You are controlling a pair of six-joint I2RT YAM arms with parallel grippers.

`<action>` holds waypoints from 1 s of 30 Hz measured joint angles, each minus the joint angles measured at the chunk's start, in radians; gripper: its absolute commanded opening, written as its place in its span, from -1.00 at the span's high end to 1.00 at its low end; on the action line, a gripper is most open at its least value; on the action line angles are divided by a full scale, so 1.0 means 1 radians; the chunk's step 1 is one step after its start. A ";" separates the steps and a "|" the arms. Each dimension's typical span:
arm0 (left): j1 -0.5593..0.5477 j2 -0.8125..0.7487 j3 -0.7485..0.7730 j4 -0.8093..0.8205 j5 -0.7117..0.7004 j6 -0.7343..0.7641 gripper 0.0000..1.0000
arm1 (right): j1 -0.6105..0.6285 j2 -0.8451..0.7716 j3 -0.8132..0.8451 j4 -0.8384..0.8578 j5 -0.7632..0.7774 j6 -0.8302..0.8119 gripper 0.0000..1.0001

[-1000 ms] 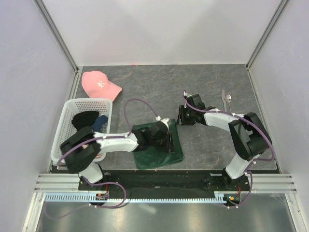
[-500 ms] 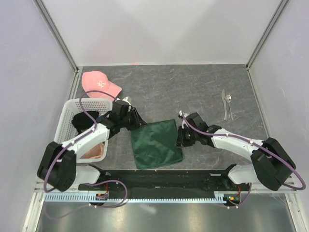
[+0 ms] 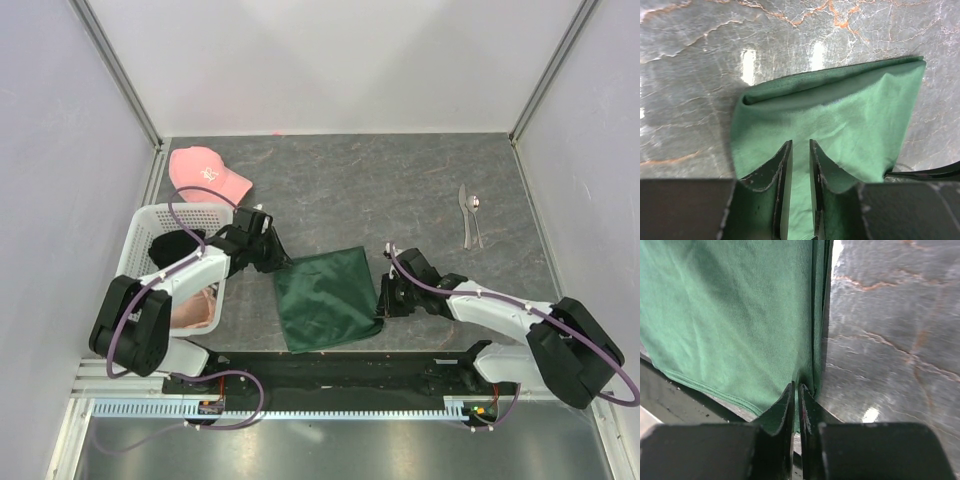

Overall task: Fold the napkin into a case and place the utensils inside
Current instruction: Pick up the lower triangle-folded napkin from the center of the board.

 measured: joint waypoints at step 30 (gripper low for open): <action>0.024 0.233 0.157 -0.035 -0.095 0.068 0.38 | 0.001 -0.095 -0.068 0.019 0.076 0.066 0.69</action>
